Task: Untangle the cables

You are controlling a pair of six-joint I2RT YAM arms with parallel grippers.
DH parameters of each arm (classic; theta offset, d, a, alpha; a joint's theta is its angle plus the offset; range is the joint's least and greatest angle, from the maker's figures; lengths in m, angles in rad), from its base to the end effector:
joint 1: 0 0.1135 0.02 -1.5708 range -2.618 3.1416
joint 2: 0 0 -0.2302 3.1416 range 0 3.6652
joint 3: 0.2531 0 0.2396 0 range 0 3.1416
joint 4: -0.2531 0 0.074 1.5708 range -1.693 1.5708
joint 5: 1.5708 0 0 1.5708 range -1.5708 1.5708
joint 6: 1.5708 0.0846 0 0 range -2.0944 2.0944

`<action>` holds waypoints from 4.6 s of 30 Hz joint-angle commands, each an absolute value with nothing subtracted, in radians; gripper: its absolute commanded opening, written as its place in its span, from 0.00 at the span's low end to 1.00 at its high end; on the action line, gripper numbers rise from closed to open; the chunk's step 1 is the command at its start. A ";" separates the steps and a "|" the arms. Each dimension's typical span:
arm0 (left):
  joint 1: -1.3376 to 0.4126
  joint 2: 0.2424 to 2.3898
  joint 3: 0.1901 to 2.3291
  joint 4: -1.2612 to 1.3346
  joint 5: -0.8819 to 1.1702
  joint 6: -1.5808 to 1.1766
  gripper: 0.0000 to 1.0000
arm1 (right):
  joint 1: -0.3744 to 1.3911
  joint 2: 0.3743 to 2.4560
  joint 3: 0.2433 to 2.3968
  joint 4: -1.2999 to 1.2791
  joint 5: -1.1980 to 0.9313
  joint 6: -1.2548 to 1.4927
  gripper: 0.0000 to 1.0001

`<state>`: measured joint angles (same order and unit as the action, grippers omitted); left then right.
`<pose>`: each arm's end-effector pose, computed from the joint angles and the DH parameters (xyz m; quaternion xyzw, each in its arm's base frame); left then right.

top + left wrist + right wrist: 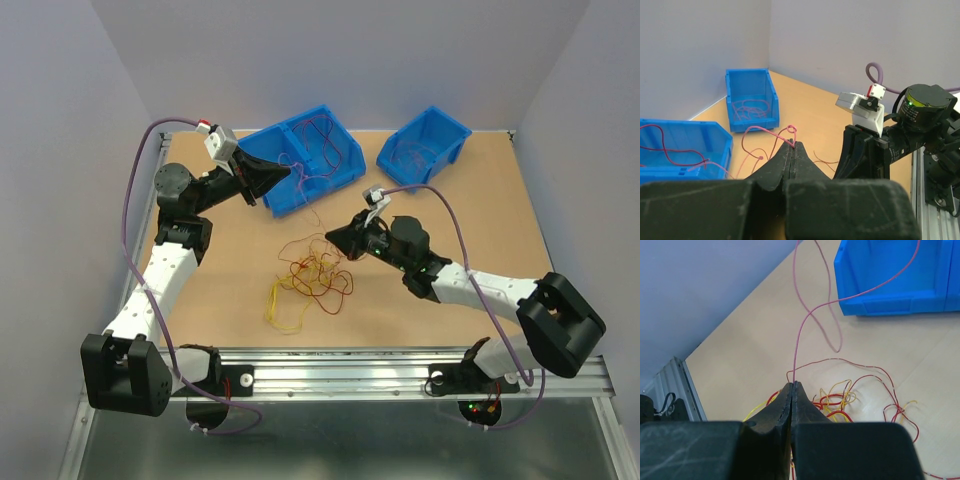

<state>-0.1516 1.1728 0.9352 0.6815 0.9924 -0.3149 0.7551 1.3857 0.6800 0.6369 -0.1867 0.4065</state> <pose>0.2650 -0.1122 0.3811 0.3628 0.5009 -0.4192 0.6646 0.2440 0.2512 0.2242 -0.1889 0.7058 0.4297 0.5306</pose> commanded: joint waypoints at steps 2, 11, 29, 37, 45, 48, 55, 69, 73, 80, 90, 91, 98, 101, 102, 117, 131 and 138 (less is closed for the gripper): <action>-0.160 1.137 0.930 0.719 0.996 -0.305 0.00 | 0.764 1.354 0.664 0.690 -0.193 0.376 0.01; -0.158 1.137 0.931 0.719 1.008 -0.313 0.00 | 0.764 1.439 0.701 0.755 -0.127 0.315 0.01; -0.160 1.167 0.954 0.686 1.008 -0.313 0.00 | 0.764 1.332 0.827 0.859 -0.133 0.229 0.01; -0.160 1.158 0.951 0.683 0.999 -0.304 0.00 | 0.764 1.230 0.942 0.772 -0.179 0.221 0.01; -0.160 1.166 0.954 0.683 0.999 -0.304 0.00 | 0.764 1.244 1.281 0.545 -0.294 0.261 0.01; -0.160 1.161 0.951 0.683 0.994 -0.301 0.00 | 0.764 1.217 1.308 0.499 -0.322 0.281 0.01; -0.160 1.152 0.946 0.680 0.986 -0.295 0.00 | 0.764 1.154 0.971 0.518 -0.178 0.281 0.01; -0.160 1.157 0.951 0.672 0.977 -0.285 0.00 | 0.765 1.341 1.735 0.074 -0.347 0.362 0.01; -0.160 1.155 0.951 0.670 0.973 -0.284 0.00 | 0.765 1.287 1.576 0.089 -0.220 0.279 0.01; -0.160 1.173 0.957 0.670 0.983 -0.288 0.00 | 0.767 1.308 1.430 0.121 -0.158 0.186 0.01; -0.161 1.189 0.959 0.669 0.994 -0.281 0.00 | 0.765 1.307 1.144 0.397 -0.114 0.111 0.01; -0.161 1.195 0.959 0.670 0.994 -0.278 0.00 | 0.767 1.318 1.134 0.405 -0.109 0.106 0.01; -0.201 1.241 0.966 0.620 0.919 -0.219 0.00 | 0.767 1.382 1.006 0.636 -0.152 0.058 0.01; -0.222 1.269 0.979 0.586 0.870 -0.189 0.00 | 0.765 1.403 1.006 0.646 -0.127 0.058 0.01; -0.230 1.284 0.983 0.566 0.858 -0.177 0.00 | 0.765 1.410 0.996 0.663 -0.129 0.054 0.01; -0.275 1.382 1.098 0.353 0.759 -0.064 0.00 | 0.765 1.520 0.851 0.957 -0.057 -0.029 0.02; -0.322 1.453 1.200 0.181 0.810 0.024 0.00 | 0.765 1.574 0.813 1.098 0.043 -0.087 0.03; -0.341 1.451 1.213 0.143 0.808 0.049 0.00 | 0.765 1.575 0.801 1.135 0.058 -0.094 0.08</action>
